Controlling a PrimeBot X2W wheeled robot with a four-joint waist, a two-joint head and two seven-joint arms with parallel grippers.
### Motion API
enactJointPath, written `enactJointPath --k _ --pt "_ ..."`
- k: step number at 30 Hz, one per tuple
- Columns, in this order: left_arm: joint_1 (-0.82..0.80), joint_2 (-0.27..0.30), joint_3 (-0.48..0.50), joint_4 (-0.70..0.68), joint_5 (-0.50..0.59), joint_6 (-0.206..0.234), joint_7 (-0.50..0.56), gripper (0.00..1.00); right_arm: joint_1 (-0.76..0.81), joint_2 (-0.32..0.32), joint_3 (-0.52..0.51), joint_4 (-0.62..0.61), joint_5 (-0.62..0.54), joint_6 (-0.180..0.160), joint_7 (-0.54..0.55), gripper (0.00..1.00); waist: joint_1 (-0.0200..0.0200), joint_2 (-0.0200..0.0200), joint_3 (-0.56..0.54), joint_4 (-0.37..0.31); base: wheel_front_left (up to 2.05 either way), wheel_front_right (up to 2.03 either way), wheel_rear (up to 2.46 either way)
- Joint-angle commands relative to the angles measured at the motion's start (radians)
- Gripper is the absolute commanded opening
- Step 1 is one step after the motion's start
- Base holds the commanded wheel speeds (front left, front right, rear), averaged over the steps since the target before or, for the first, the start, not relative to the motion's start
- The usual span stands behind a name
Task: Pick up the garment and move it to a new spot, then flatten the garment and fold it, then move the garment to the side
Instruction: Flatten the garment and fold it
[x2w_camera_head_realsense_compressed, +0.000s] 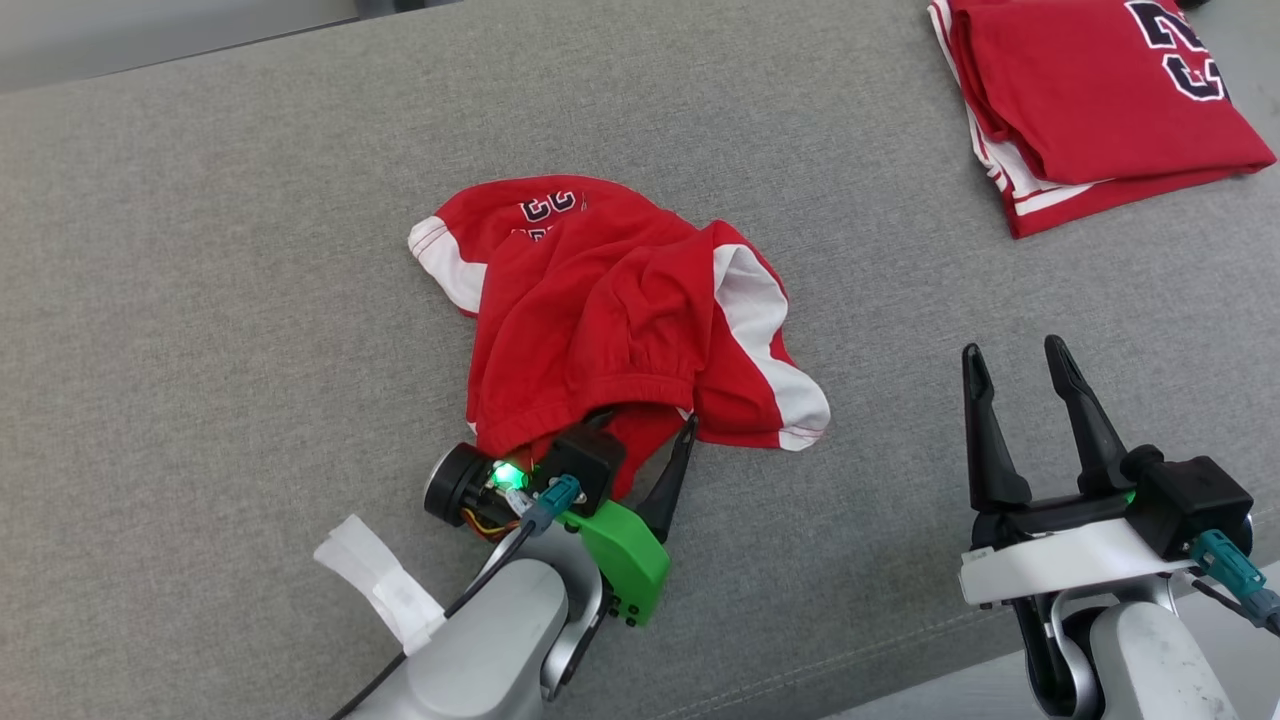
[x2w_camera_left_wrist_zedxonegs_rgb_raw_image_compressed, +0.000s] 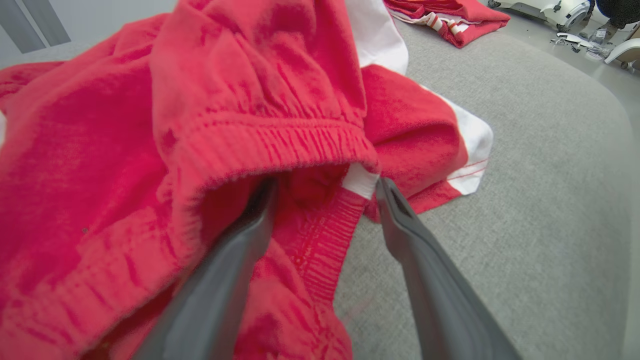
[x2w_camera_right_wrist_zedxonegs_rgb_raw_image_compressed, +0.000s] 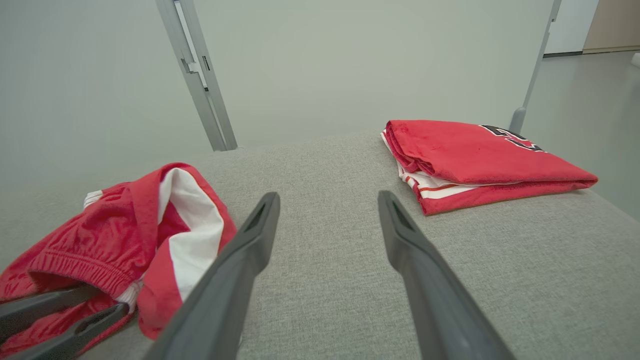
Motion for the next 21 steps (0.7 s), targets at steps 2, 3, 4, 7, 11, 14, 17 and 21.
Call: enactJointPath --k 2,3,4,7,11,14,17,21 --pt "-0.023 0.005 -0.007 0.016 -0.009 0.022 0.000 1.00 -0.013 0.000 0.003 -0.004 0.008 0.000 0.000 1.00 0.0000 0.0000 0.007 0.003 0.00 0.00 0.00" --pt "-0.027 0.005 -0.012 0.021 -0.013 0.025 0.000 1.00 -0.015 0.000 0.003 -0.005 0.007 0.000 0.000 1.00 0.0000 0.0000 0.008 0.003 0.00 0.00 0.00" --pt "-0.031 0.005 -0.022 0.028 -0.018 0.022 0.000 1.00 -0.018 -0.001 0.004 -0.005 0.008 0.000 0.000 1.00 0.0000 0.0000 0.010 0.003 0.00 0.00 0.00" --pt "-0.039 0.005 -0.055 0.035 -0.034 0.004 0.000 1.00 -0.023 -0.003 0.008 -0.003 0.010 0.000 0.000 1.00 0.0000 0.0000 0.014 0.002 0.00 0.00 0.00" --pt "-0.057 0.005 -0.063 0.021 -0.041 0.030 0.000 1.00 -0.028 -0.002 0.010 -0.001 0.011 0.000 0.000 1.00 0.0000 0.0000 0.018 -0.002 0.00 0.00 0.00" --pt "-0.061 0.005 -0.065 0.015 -0.040 0.041 0.000 0.86 -0.030 -0.002 0.013 0.002 0.013 0.000 0.000 1.00 0.0000 0.0000 0.020 -0.005 0.00 0.00 0.00" --pt "-0.069 0.005 -0.070 0.014 -0.046 0.040 0.000 0.90 -0.033 -0.002 0.015 0.005 0.015 0.000 0.000 1.00 0.0000 0.0000 0.022 -0.009 0.00 0.00 0.00" --pt "-0.071 0.005 -0.079 0.020 -0.049 0.039 0.000 0.00 -0.034 -0.001 0.010 0.005 0.016 0.000 0.000 1.00 0.0000 0.0000 0.019 -0.010 0.00 0.00 0.00"
